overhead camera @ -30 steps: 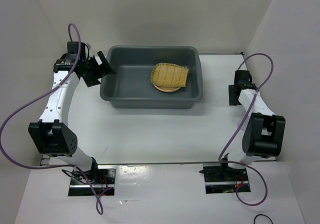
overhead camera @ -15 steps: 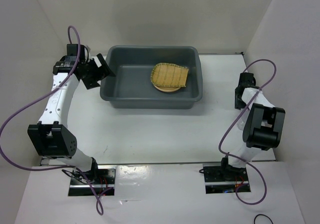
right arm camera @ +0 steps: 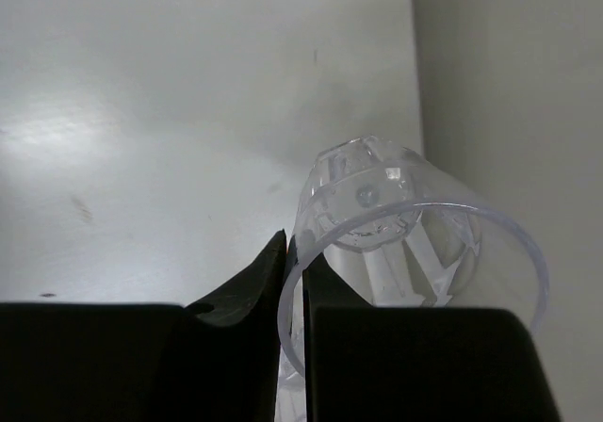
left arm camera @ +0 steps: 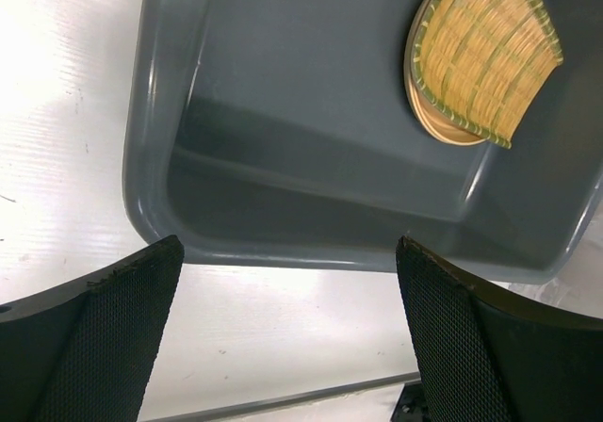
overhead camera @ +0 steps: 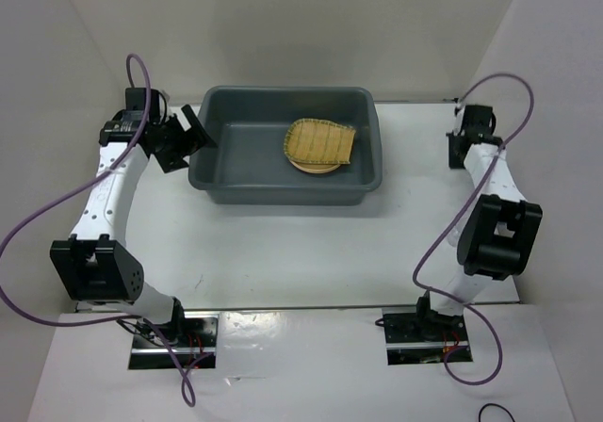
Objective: Place the mixed dishes into the plastic bin
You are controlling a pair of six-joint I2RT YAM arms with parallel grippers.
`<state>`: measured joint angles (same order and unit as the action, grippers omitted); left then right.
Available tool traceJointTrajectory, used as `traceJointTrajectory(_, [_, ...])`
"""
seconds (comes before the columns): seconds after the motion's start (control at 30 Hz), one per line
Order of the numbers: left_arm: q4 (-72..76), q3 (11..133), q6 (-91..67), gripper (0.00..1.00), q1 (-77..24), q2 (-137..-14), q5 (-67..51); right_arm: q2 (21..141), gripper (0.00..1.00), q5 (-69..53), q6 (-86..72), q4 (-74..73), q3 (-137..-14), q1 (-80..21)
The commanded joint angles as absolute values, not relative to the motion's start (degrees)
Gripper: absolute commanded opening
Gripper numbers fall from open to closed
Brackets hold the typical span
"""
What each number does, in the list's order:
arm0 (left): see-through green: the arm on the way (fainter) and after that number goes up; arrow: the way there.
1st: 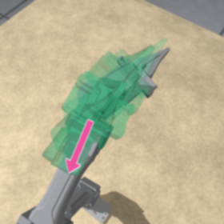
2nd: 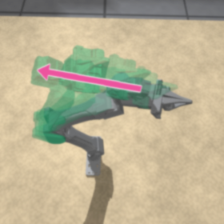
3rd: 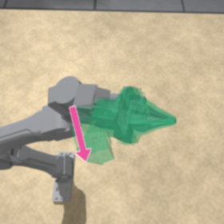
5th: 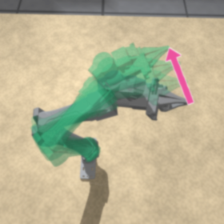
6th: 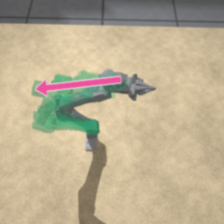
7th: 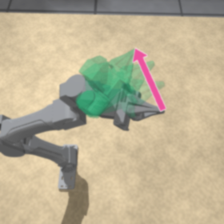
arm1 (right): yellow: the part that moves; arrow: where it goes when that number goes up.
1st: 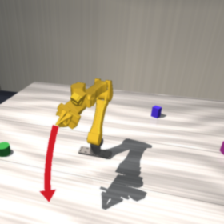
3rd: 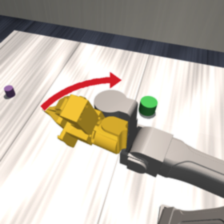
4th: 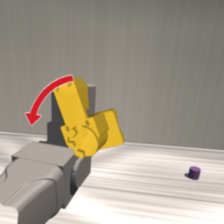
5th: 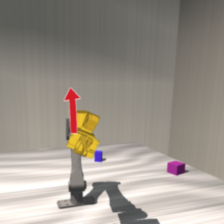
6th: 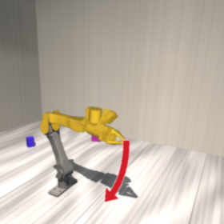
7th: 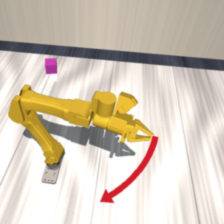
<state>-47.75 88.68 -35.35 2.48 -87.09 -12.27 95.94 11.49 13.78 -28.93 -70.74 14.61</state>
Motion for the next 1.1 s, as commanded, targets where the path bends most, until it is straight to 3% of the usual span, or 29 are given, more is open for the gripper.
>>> traceJointTrajectory(0.0, [-46.1,87.4,-36.8,1.00,2.8,-83.4,-12.3,87.5,0.00,3.9,17.8,-26.6,-85.0,11.3])
traceJointTrajectory(0.13, [-46.8,87.4,-37.4,1.00,2.8,-81.8,-9.9,89.7,0.00,-7.7,23.0,-32.9,-103.4,1.3])
traceJointTrajectory(0.33, [-52.7,89.4,-36.8,1.00,2.8,-79.5,-5.7,97.5,0.00,-18.9,30.2,-34.1,-110.0,-14.9])
traceJointTrajectory(0.53, [-56.2,89.4,-36.3,1.00,4.8,-77.9,-11.8,118.7,0.00,-20.0,34.2,-34.9,-126.9,-27.3])
traceJointTrajectory(1.07, [-65.9,90.6,-36.8,1.00,6.1,-78.8,-9.6,139.9,0.00,-26.3,42.4,-25.7,-135.3,-35.9])
